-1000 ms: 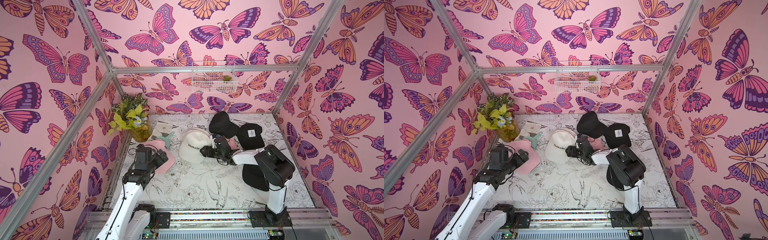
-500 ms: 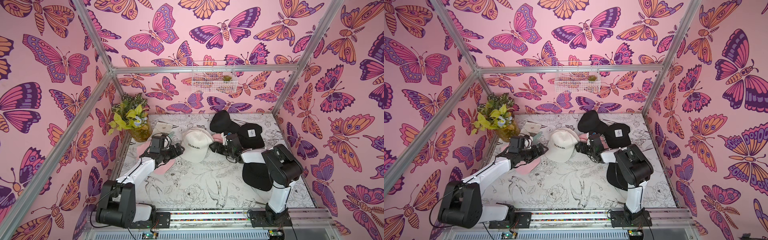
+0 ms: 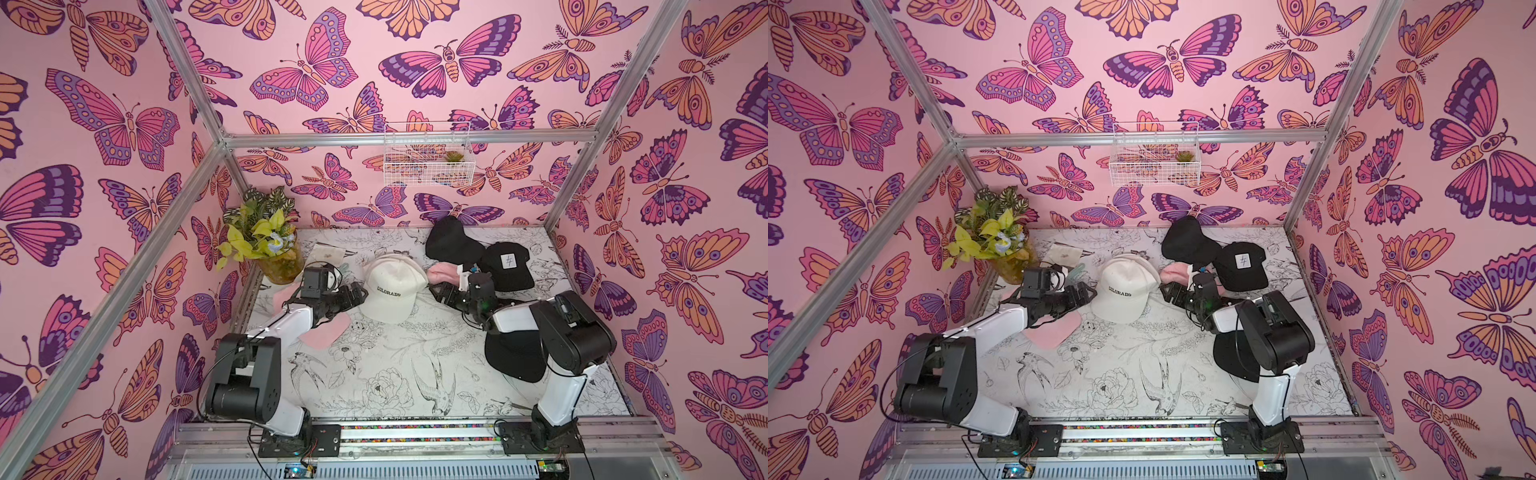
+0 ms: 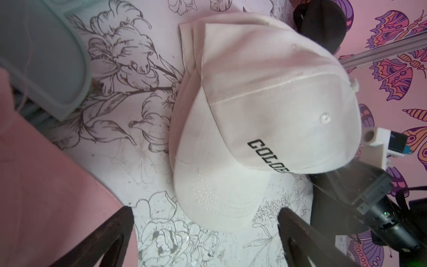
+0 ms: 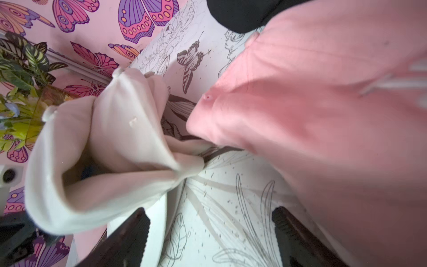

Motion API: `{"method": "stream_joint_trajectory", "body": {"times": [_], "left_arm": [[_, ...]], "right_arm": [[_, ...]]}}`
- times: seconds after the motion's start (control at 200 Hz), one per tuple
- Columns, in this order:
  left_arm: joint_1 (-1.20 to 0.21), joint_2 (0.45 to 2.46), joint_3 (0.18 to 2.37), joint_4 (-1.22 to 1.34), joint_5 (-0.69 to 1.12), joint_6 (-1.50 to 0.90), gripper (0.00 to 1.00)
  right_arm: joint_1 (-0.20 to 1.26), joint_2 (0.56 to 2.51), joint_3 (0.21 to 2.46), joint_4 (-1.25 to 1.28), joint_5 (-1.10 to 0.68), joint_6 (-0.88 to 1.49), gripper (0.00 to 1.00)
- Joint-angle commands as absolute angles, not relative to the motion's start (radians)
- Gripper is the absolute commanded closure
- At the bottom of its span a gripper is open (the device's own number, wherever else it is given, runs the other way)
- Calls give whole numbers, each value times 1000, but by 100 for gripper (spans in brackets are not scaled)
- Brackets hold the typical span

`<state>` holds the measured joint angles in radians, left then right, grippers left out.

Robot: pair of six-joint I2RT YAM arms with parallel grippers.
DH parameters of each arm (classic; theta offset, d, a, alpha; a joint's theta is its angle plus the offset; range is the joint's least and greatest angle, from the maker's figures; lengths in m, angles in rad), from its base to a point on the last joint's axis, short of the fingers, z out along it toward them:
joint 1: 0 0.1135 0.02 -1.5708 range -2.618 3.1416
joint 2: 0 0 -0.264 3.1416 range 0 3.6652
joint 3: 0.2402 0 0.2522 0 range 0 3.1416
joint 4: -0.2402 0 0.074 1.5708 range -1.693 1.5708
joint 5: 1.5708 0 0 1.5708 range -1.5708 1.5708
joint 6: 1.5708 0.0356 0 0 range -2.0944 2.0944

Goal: Stack the baseball caps by color
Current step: Adjust the baseball cap at the center of the board.

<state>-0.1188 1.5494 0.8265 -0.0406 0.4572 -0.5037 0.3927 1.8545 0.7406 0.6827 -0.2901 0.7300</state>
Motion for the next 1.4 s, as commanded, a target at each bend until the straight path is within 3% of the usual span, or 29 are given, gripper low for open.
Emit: {"method": "stream_joint_trajectory", "body": {"times": [0.0,0.19,0.441,0.921,1.121,1.397], "left_arm": [[-109,1603,862,-7,542,-428,0],[-111,1659,857,88,620,-386,2],[-109,1765,923,66,520,-422,26],[-109,1980,1155,44,539,-479,46],[-109,2078,1295,-41,483,-470,51],[-88,2167,1430,-122,417,-460,47]], "right_arm": [[432,1833,706,794,-322,696,14],[541,1893,743,777,-236,649,19],[573,2023,900,754,-186,744,23],[573,2227,1284,508,-188,756,27],[574,2306,1441,411,-199,787,28],[578,2405,1592,356,-168,830,28]]}}
